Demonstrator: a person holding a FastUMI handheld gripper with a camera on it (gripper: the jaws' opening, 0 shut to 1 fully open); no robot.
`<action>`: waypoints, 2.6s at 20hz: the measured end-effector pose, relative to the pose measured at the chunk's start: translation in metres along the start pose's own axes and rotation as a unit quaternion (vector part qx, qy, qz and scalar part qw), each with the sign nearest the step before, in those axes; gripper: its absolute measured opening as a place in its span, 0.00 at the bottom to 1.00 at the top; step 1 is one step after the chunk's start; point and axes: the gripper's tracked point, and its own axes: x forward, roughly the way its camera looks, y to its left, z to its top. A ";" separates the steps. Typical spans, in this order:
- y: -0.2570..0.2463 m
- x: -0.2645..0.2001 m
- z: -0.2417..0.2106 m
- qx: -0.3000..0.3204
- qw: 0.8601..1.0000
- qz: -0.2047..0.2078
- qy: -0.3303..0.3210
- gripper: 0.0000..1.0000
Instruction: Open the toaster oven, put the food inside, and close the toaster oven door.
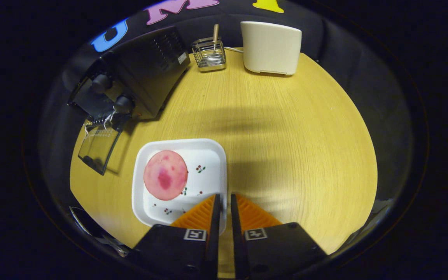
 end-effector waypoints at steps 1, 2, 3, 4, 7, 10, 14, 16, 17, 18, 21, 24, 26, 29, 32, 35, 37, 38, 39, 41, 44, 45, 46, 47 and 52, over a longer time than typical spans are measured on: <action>-0.001 -0.009 0.000 0.012 1.000 0.007 0.001 0.14; 0.000 -0.007 0.003 0.024 1.000 0.018 -0.006 0.14; -0.001 -0.008 0.003 0.039 0.999 0.029 -0.006 0.14; 0.001 -0.010 0.001 0.049 0.998 0.038 -0.004 0.09; 0.002 -0.009 0.000 0.063 0.995 0.071 0.007 0.06; 0.002 -0.008 0.002 0.096 0.991 0.094 0.016 0.06; 0.004 -0.010 -0.002 0.189 0.974 0.116 0.038 0.05; 0.006 -0.011 -0.006 0.234 0.962 0.130 0.050 0.06; 0.008 -0.010 -0.009 0.248 0.958 0.138 0.053 0.05; 0.011 -0.012 -0.010 0.258 0.953 0.147 0.056 0.06; 0.019 -0.018 -0.009 0.291 0.940 0.169 0.062 0.06; 0.024 -0.025 -0.007 0.305 0.933 0.182 0.057 0.05; 0.029 -0.030 -0.005 0.305 0.933 0.185 0.051 0.05; 0.036 -0.047 -0.005 0.316 0.928 0.193 0.042 0.05; 0.041 -0.058 -0.003 0.316 0.929 0.192 0.028 0.05; 0.043 -0.070 -0.011 0.322 0.930 0.174 0.020 0.06; 0.049 -0.082 -0.015 0.338 0.925 0.175 0.015 0.05; 0.054 -0.087 -0.017 0.342 0.923 0.177 0.014 0.05; 0.058 -0.091 -0.022 0.348 0.920 0.177 0.016 0.06; 0.064 -0.098 -0.029 0.363 0.916 0.171 0.017 0.05; 0.078 -0.108 -0.035 0.375 0.911 0.173 0.009 0.05; 0.083 -0.111 -0.035 0.380 0.908 0.176 0.005 0.05; 0.089 -0.114 -0.033 0.388 0.904 0.182 0.001 0.05; 0.095 -0.119 -0.032 0.392 0.900 0.190 -0.002 0.05; 0.121 -0.145 -0.027 0.400 0.891 0.212 -0.024 0.05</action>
